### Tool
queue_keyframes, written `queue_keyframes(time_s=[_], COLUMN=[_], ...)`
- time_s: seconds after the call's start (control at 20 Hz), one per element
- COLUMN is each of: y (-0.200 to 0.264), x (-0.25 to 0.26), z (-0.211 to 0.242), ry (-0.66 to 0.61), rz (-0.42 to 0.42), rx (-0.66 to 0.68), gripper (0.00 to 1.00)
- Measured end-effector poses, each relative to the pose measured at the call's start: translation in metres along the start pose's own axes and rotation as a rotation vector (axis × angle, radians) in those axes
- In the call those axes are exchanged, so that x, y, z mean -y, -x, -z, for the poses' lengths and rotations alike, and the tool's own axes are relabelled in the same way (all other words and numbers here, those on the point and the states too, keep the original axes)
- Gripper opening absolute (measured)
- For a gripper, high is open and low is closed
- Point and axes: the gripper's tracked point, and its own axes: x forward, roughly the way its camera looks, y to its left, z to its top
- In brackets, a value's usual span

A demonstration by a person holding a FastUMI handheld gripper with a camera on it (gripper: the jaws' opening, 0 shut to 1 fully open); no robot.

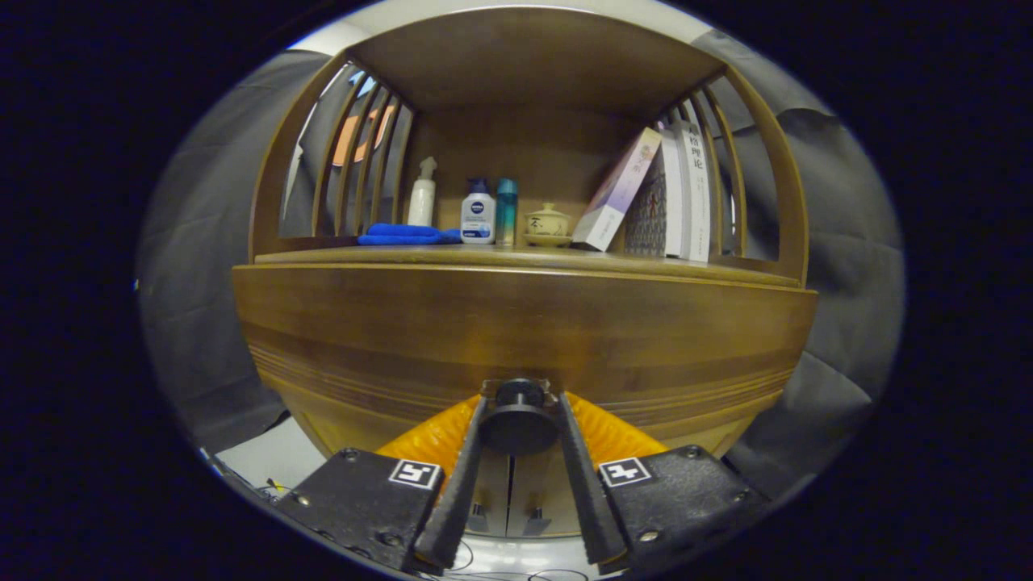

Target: Pull open the drawer, take out the items inside it, and place them on the countertop above the cabinet.

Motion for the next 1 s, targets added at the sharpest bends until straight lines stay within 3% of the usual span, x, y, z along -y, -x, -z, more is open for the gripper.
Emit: queue_keyframes(time_s=[0.05, 0.5, 1.0], y=[0.000, 0.007, 0.064], x=[0.002, 0.003, 0.002], z=[0.000, 0.005, 0.020], ry=[0.006, -0.039, -0.040], rz=[0.008, 0.001, -0.010], rx=[0.000, -0.028, -0.048], gripper=[0.54, 0.37, 0.35])
